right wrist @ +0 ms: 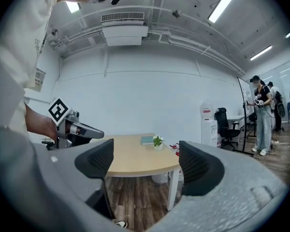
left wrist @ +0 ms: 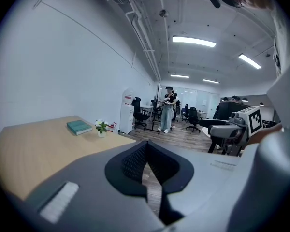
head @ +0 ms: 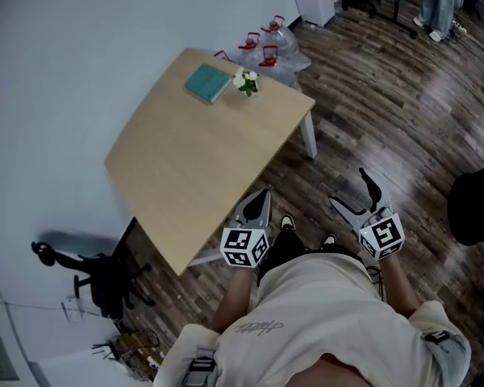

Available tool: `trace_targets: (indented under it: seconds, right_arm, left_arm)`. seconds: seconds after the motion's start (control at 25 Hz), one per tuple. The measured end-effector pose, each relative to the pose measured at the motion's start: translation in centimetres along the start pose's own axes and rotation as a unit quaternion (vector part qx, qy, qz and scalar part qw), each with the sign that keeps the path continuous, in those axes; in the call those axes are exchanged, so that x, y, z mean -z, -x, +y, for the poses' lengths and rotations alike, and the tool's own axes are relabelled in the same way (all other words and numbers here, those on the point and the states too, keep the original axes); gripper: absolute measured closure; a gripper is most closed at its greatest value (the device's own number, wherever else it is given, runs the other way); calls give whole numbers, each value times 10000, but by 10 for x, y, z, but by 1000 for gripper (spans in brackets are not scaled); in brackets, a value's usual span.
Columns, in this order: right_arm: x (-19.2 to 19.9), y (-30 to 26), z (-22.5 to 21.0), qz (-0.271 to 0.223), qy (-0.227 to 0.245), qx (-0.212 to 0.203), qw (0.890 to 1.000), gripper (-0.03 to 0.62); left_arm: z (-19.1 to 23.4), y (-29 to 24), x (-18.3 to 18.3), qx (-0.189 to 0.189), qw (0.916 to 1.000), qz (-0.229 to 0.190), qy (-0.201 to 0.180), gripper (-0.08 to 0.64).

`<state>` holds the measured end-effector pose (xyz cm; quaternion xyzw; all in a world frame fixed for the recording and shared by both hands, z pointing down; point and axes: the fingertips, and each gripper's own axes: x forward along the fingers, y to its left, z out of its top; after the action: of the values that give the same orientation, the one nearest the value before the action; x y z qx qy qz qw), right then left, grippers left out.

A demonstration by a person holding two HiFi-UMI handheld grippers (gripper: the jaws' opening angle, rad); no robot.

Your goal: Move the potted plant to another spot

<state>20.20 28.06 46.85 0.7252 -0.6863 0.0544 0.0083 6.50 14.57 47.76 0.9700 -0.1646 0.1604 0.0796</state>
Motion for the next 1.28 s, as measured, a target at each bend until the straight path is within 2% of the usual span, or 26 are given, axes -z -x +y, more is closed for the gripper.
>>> trace_targets:
  seconds: [0.32,0.6,0.8,1.08,1.28]
  right_arm:
    - [3,-5,-13,2,-130,-2,9999,175]
    - [6,-13,-15,113,-341,28,9994,175]
    - [7,-18,-36,187,-305,173,9992,175]
    - [0,-50,-55,275,-268,253,9989,175]
    - [-13,-84,-72,230,-141,265,9993,175]
  left_arm:
    - [-5,-11,-10,85,9998,54,-163,545]
    - [9,-29,7,173,9994,297,68,545]
    - [7,-58,0,298,9992,236,-78,545]
    - [35,-91,-8,364,9992,171,69,545]
    - [62,-120,-27,381,9992,62,74,545]
